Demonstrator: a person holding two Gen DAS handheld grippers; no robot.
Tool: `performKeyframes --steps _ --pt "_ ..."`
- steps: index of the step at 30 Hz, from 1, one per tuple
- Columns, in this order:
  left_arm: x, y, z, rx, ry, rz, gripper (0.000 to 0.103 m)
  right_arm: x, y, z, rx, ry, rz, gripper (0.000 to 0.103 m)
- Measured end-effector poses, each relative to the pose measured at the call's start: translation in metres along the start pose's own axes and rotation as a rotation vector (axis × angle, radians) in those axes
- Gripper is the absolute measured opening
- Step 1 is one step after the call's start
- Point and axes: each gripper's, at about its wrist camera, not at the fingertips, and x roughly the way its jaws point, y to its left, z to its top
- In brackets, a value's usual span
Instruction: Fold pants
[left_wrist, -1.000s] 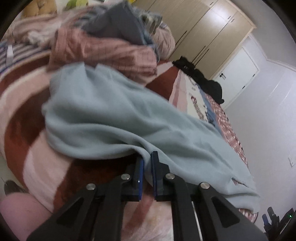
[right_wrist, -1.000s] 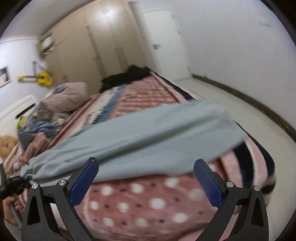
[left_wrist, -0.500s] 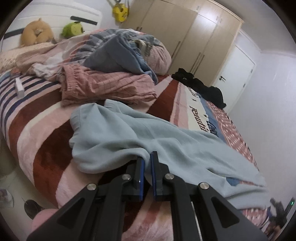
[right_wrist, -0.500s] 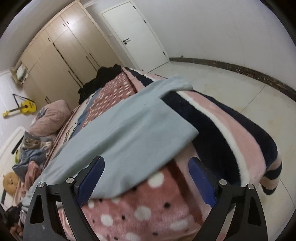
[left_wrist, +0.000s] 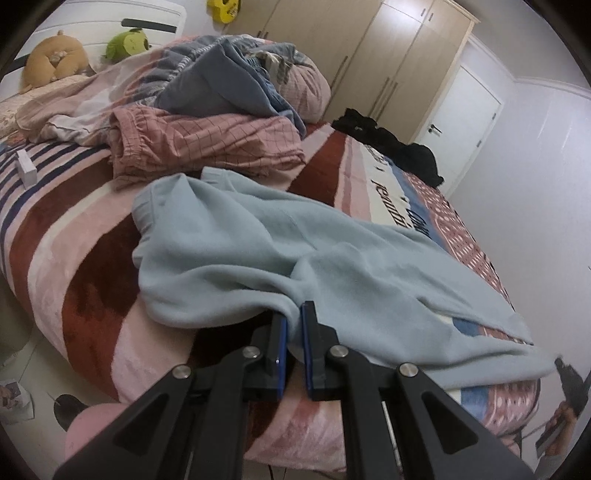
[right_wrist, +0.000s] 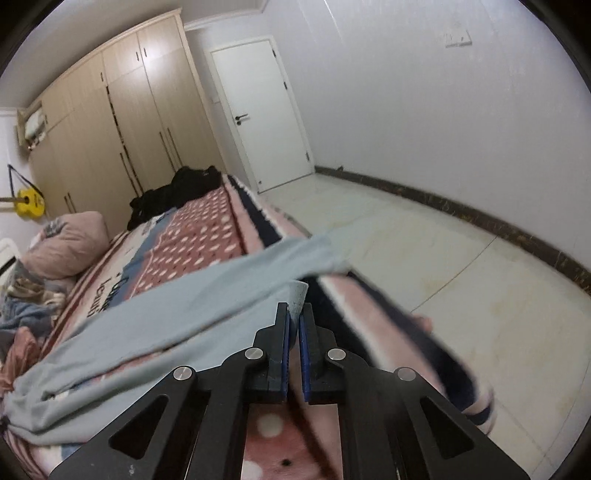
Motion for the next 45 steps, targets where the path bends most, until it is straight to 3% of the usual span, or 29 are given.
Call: performKeyframes --steps 5,8,12,14,15,16,18,23,25,28,35,36,37,39,45 --pt "-0.007 -0.003 -0.006 0.03 0.018 -0.03 0.005 -0.015 -0.004 0.016 -0.038 -0.032 -0.04 0.0" --pt "-0.005 -0.008 -0.01 0.062 0.071 -0.087 0.005 -0.021 -0.01 0.026 -0.071 -0.055 -0.108 0.0" --pt "0.002 -0.017 -0.023 0.094 0.127 -0.115 0.007 -0.013 -0.028 0.039 -0.055 -0.017 -0.147 0.0" --pt "0.005 -0.015 -0.027 0.086 0.141 -0.11 0.015 -0.003 -0.034 0.037 -0.067 0.034 -0.151 0.0" --pt "0.005 -0.012 -0.028 0.074 0.141 -0.099 0.028 0.001 -0.035 0.034 -0.074 0.054 -0.153 0.0" --pt "0.004 -0.009 -0.028 0.063 0.134 -0.088 0.05 0.004 -0.036 0.031 -0.083 0.07 -0.152 0.0" --pt "-0.003 0.0 -0.025 0.033 0.1 -0.062 0.066 0.006 -0.036 0.026 -0.084 0.077 -0.149 0.0" --pt "-0.01 0.041 -0.011 -0.098 0.05 -0.012 0.068 0.006 -0.038 0.019 -0.075 0.075 -0.142 0.0" --pt "-0.004 0.059 -0.007 -0.162 0.055 0.024 0.068 0.007 -0.036 0.019 -0.069 0.074 -0.138 0.0" --pt "0.0 0.079 0.005 -0.167 0.012 0.05 0.068 0.01 -0.031 0.022 -0.069 0.074 -0.127 0.0" --pt "0.028 0.129 0.045 -0.238 0.043 -0.024 0.067 0.02 -0.016 0.026 -0.08 0.082 -0.098 0.0" --pt "0.031 0.131 0.049 -0.244 0.048 -0.056 0.058 0.021 -0.015 0.026 -0.076 0.085 -0.092 0.0" --pt "0.033 0.133 0.051 -0.253 0.059 -0.083 0.041 0.023 -0.013 0.027 -0.073 0.087 -0.088 0.0" --pt "0.034 0.132 0.055 -0.251 0.071 -0.101 0.026 0.025 -0.011 0.026 -0.072 0.092 -0.085 0.0" --pt "0.016 0.129 0.072 -0.165 0.027 -0.024 0.018 0.026 -0.01 0.03 -0.066 0.085 -0.091 0.0"
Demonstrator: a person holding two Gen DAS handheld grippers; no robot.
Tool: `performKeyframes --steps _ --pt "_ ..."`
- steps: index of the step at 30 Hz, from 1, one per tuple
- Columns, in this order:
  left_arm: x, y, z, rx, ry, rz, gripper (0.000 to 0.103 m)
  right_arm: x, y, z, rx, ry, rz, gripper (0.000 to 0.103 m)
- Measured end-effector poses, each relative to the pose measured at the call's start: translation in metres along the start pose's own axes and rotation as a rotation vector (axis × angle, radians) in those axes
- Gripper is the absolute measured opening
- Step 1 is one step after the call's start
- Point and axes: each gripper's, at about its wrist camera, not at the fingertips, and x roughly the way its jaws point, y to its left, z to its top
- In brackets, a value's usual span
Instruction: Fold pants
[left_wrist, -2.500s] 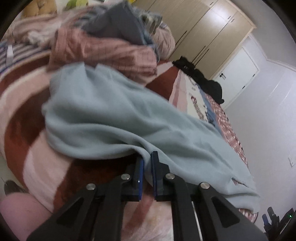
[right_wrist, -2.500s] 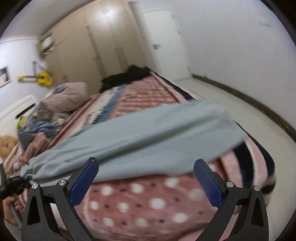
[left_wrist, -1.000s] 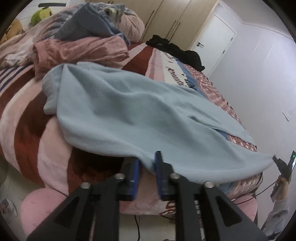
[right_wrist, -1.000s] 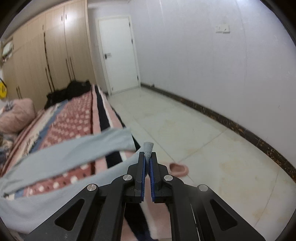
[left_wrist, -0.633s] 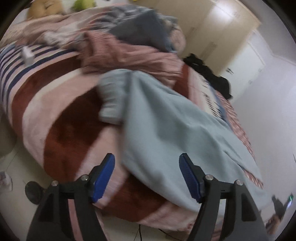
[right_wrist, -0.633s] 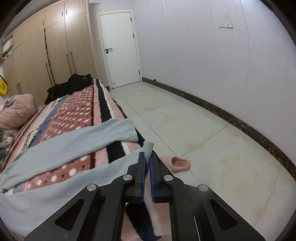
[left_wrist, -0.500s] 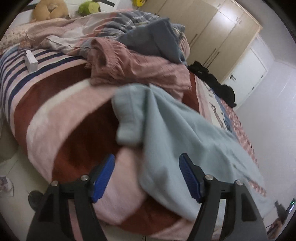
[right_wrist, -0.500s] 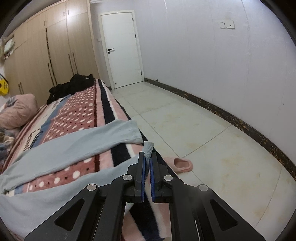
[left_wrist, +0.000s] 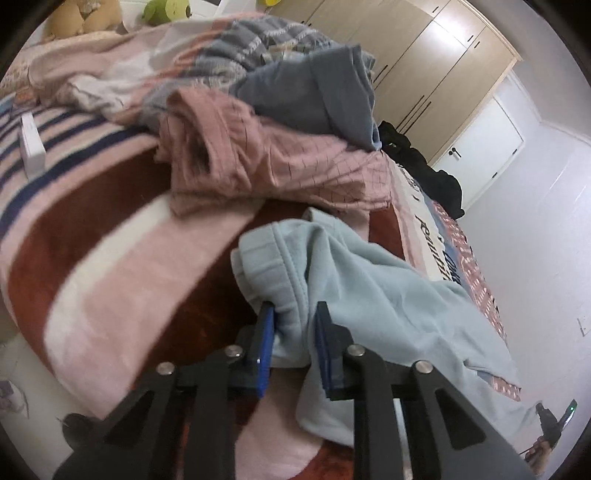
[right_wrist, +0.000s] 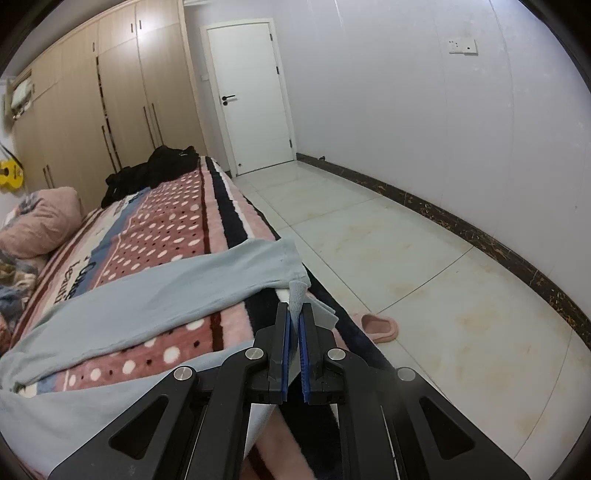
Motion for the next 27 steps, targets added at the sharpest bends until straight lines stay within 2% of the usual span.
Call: performKeyframes --steps 3,6,11,14,16,19,24,27 --pt "-0.01 0.005 0.013 0.009 -0.002 -0.029 0.02 0.0 -0.001 0.003 -0.001 -0.003 0.002 0.0" --pt "-0.007 0.0 0.021 0.094 0.083 -0.071 0.023 0.001 0.001 0.006 -0.011 -0.007 0.002 0.0" --pt "-0.004 0.0 0.02 0.225 0.169 0.018 0.024 0.003 0.007 0.005 -0.025 -0.005 0.011 0.0" --pt "-0.009 0.007 0.017 0.238 0.187 0.026 0.031 0.004 0.009 0.004 -0.025 0.002 0.02 0.0" --pt "-0.009 0.007 0.011 0.285 0.206 0.063 0.043 0.005 0.011 0.003 -0.03 0.006 0.021 0.0" --pt "-0.004 0.008 -0.003 0.356 0.246 0.136 0.046 0.006 0.013 0.003 -0.03 0.009 0.029 0.0" --pt "0.012 0.007 -0.01 0.374 0.283 0.077 0.048 0.007 0.017 0.002 -0.03 0.015 0.039 0.0" --pt "0.024 0.001 -0.01 0.398 0.27 0.12 0.047 0.008 0.02 0.001 -0.028 0.02 0.043 0.0"
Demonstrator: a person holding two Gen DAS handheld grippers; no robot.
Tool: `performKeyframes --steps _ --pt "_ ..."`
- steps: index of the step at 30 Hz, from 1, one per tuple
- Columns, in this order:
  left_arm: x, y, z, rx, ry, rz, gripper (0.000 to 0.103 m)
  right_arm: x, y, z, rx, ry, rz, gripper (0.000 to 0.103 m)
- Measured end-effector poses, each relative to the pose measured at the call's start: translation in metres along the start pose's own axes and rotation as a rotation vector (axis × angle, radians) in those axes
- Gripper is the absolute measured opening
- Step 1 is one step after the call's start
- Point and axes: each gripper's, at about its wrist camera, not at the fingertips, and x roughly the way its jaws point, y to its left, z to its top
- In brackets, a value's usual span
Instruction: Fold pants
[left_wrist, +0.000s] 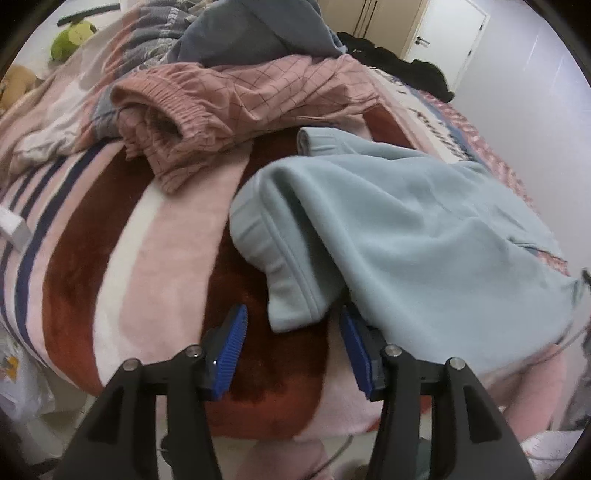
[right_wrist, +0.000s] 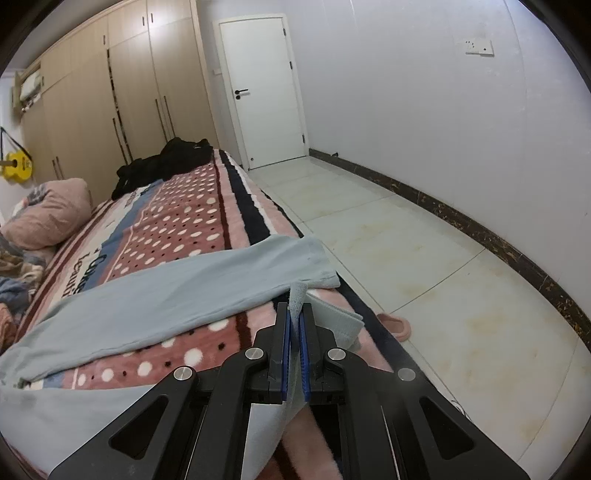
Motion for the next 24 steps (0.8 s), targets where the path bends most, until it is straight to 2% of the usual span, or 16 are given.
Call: performKeyframes --steps 1,2,4,5,7,10,14,18,20,21,22,23,24 --pt "0.001 -0.001 0.002 0.004 -0.014 0.006 0.029 0.0 0.001 0.0 -0.002 0.001 0.0 0.0" --pt "0.0 -0.002 0.003 0.004 -0.023 0.001 0.021 0.0 0.002 -0.001 -0.005 0.002 -0.001 0.0" --pt "-0.004 0.001 0.006 -0.016 -0.044 0.012 0.02 0.0 0.003 -0.001 -0.008 0.0 -0.005 0.0" --pt "-0.006 0.003 0.01 -0.014 -0.052 0.04 0.02 0.0 0.002 -0.001 -0.006 -0.001 -0.008 0.0" --pt "-0.015 0.014 0.013 -0.037 -0.07 0.144 0.019 0.0 0.001 0.0 0.0 -0.004 -0.014 0.0" --pt "-0.028 0.036 0.015 -0.081 -0.084 0.199 0.019 -0.001 -0.002 0.002 0.011 -0.01 -0.025 0.0" --pt "-0.032 0.04 0.018 -0.038 -0.077 0.305 0.019 -0.002 -0.008 0.007 0.024 -0.024 -0.053 0.0" --pt "-0.033 0.042 0.021 -0.072 -0.038 0.321 0.02 -0.006 -0.013 0.01 0.028 -0.034 -0.077 0.0" --pt "-0.033 0.035 0.02 -0.039 -0.016 0.301 0.024 -0.008 -0.016 0.011 0.022 -0.035 -0.097 0.0" --pt "-0.038 0.031 0.019 -0.015 -0.031 0.288 0.028 -0.008 -0.017 0.011 0.02 -0.032 -0.102 0.0" --pt "-0.042 0.028 0.019 -0.006 -0.038 0.276 0.041 -0.008 -0.018 0.01 0.019 -0.029 -0.103 0.0" --pt "-0.047 0.027 0.02 -0.006 -0.052 0.254 0.05 -0.008 -0.018 0.01 0.017 -0.024 -0.102 0.0" --pt "-0.057 0.026 0.023 -0.011 -0.082 0.212 0.066 -0.006 -0.018 0.009 0.015 -0.019 -0.097 0.0"
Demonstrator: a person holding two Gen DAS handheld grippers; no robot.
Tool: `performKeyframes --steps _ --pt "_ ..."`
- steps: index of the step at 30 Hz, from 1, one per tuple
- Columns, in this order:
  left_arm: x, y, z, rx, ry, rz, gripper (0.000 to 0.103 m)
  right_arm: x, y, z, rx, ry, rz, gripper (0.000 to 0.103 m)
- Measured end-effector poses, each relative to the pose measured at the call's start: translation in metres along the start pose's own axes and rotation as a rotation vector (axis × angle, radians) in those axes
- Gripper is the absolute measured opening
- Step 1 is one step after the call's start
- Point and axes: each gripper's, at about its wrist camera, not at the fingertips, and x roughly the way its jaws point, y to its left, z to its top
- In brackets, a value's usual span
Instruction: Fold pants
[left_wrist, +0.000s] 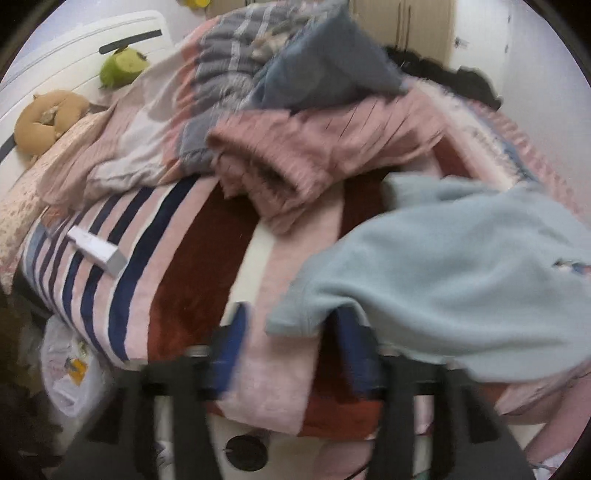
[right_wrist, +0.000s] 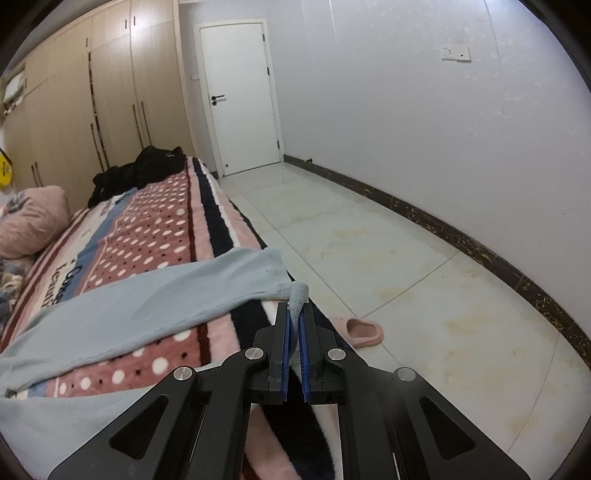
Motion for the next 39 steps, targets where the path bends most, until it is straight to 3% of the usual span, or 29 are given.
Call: performKeyframes --steps 2,7,17,20,22,23,25,29,33,39 --pt "-0.014 0.001 0.009 -0.018 -0.036 -0.075 0.071 0.002 0.001 -0.002 -0.006 0.001 0.007 0.0" --pt "-0.031 -0.023 0.042 0.021 -0.085 -0.137 0.075 0.007 0.009 -0.003 -0.01 0.001 0.033 0.0" --pt "0.072 -0.08 0.086 -0.034 0.031 -0.255 0.074 0.012 0.011 -0.004 -0.007 0.015 0.061 0.0" --pt "0.092 -0.087 0.095 -0.021 0.072 -0.208 0.061 0.013 0.01 -0.004 -0.002 0.021 0.067 0.0" --pt "0.103 -0.087 0.098 -0.029 0.119 -0.195 0.044 0.013 0.011 -0.004 -0.004 0.02 0.072 0.0" --pt "0.104 -0.086 0.099 -0.036 0.128 -0.195 0.041 0.014 0.012 -0.003 -0.005 0.02 0.074 0.0" --pt "0.102 -0.086 0.099 -0.035 0.119 -0.176 0.024 0.017 0.013 -0.004 -0.003 0.022 0.081 0.0" --pt "0.082 -0.095 0.108 0.021 0.037 -0.122 0.021 0.021 0.014 -0.006 0.007 0.029 0.088 0.0" --pt "0.061 -0.098 0.135 0.006 -0.068 -0.081 0.012 0.023 0.013 -0.007 0.012 0.033 0.092 0.0" --pt "0.049 -0.117 0.183 0.038 -0.151 0.032 0.011 0.019 0.004 -0.001 0.025 0.011 0.071 0.0"
